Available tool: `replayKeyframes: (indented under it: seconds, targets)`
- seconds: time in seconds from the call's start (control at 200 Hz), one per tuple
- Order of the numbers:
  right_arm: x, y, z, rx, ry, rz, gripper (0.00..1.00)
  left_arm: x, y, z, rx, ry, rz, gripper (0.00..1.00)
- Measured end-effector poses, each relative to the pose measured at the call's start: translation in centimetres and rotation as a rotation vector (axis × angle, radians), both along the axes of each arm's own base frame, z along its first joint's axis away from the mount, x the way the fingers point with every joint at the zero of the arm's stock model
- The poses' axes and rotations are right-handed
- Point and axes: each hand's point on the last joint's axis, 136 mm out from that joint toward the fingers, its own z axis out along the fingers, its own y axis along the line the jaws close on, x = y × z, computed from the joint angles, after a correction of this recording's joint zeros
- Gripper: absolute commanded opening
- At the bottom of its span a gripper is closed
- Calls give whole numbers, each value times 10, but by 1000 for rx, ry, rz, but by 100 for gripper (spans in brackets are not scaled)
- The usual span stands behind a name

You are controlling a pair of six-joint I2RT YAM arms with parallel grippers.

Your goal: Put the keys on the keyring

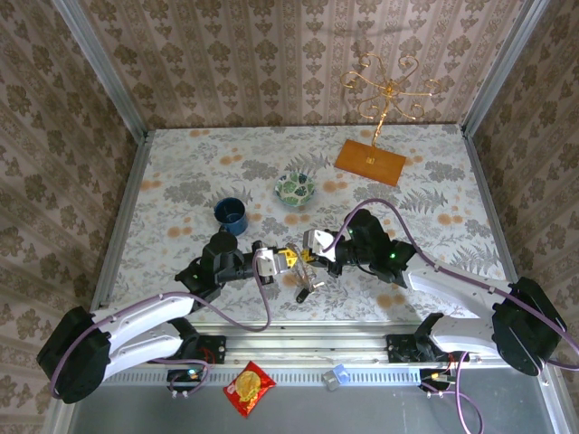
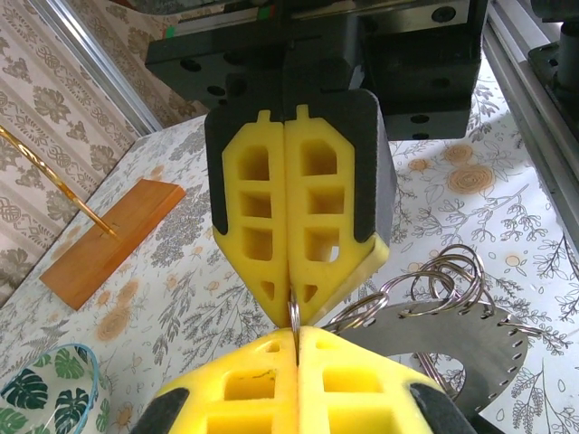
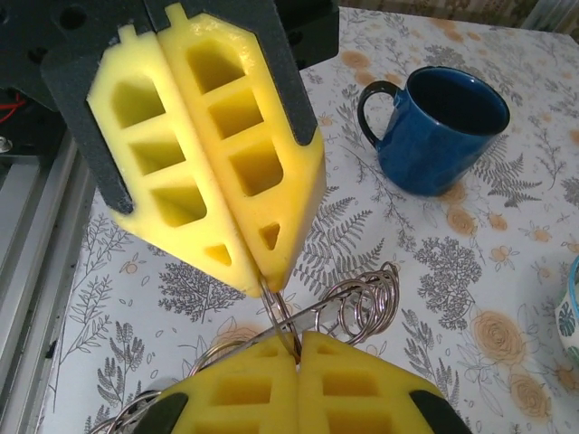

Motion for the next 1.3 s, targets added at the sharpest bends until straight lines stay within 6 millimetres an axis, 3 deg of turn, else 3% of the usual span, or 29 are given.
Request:
replayKeyframes:
  seconds: [0.15, 0.46, 0.565, 0.695, 0.795, 0.875, 0.945, 1.3]
  targets:
    - [-2, -1, -2, -9, 10, 7, 0, 1, 0, -2, 3, 7, 5, 9]
    - [-9, 4, 9, -37, 13, 46, 0, 2, -2, -13, 30, 31, 3, 14]
    - [-10, 5, 9, -47, 14, 54, 0, 2, -2, -13, 30, 32, 3, 11]
    - [-10, 5, 8, -63, 17, 58, 0, 2, -1, -14, 37, 35, 6, 0]
    - [-8, 5, 7, -72, 15, 52, 0, 3, -1, -14, 37, 34, 14, 0]
    - [-7, 4, 7, -76, 13, 44, 21, 4, -1, -14, 38, 33, 17, 0]
    - [-6, 2, 9, -72, 9, 25, 28, 4, 0, -13, 36, 29, 21, 0]
    - [10, -45, 29, 36, 10, -300, 31, 8, 4, -1, 13, -2, 65, 0]
